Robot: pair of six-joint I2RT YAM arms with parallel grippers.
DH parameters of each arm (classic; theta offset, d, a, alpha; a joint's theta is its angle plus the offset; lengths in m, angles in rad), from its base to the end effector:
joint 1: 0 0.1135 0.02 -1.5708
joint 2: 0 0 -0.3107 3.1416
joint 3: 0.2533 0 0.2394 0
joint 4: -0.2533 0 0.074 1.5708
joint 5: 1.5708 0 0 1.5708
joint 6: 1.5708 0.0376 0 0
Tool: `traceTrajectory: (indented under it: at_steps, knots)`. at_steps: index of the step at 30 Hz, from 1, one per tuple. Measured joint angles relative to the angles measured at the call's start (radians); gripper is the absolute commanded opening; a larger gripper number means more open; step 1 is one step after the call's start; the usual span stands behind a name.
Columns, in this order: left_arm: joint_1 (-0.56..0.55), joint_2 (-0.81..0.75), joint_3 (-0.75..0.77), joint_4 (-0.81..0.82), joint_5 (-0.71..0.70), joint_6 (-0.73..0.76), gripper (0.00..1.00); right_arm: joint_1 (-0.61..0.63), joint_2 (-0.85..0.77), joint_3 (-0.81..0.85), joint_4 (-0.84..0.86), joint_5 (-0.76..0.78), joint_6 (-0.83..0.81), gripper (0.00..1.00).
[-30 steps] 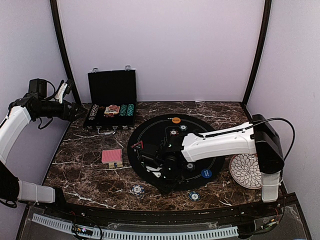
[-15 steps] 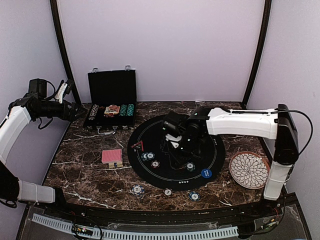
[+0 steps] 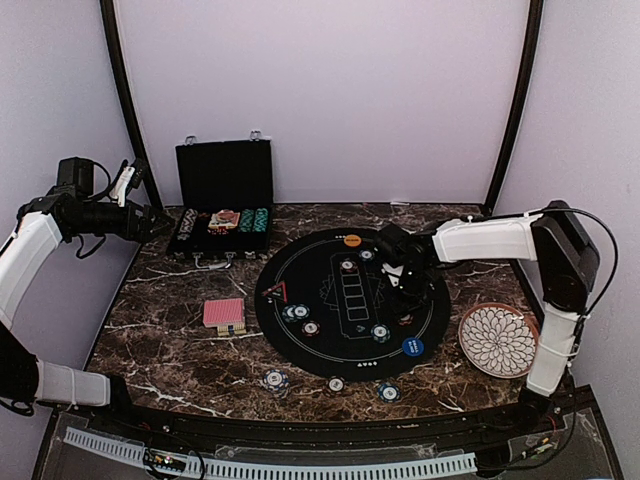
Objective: Distribute texas hold em gaming equipment
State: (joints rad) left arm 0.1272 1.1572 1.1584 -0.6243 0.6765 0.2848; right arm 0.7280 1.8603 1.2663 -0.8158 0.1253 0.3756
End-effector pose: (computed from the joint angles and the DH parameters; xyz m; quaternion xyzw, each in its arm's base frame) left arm 0.2120 0.0034 0.3980 0.2170 0.8249 -0.2010 0.4818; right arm 0.2660 0.2308 0.2214 -0.1694 0.9803 -0.0111 0.1011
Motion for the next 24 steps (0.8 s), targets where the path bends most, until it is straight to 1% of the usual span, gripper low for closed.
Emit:
traceTrajectory:
  at_steps: [5,11,15,16,24]
  knots:
    - [0.0,0.0,0.0,-0.002,0.0,0.001,0.99,-0.034,0.047,0.002,0.041,-0.009,-0.015,0.24]
    - [0.0,0.0,0.0,-0.007,0.0,0.007,0.99,-0.037,0.052,0.005,0.04,-0.014,-0.027,0.45]
    - [0.0,0.0,0.0,-0.007,0.0,0.011,0.99,-0.039,0.051,0.002,0.043,-0.012,-0.027,0.56]
    - [0.0,0.0,0.0,-0.007,0.0,0.011,0.99,-0.04,0.049,-0.002,0.044,-0.007,-0.027,0.57]
    - [0.0,0.0,0.0,-0.007,0.0,0.011,0.99,-0.044,0.028,-0.028,0.063,0.0,-0.023,0.58]
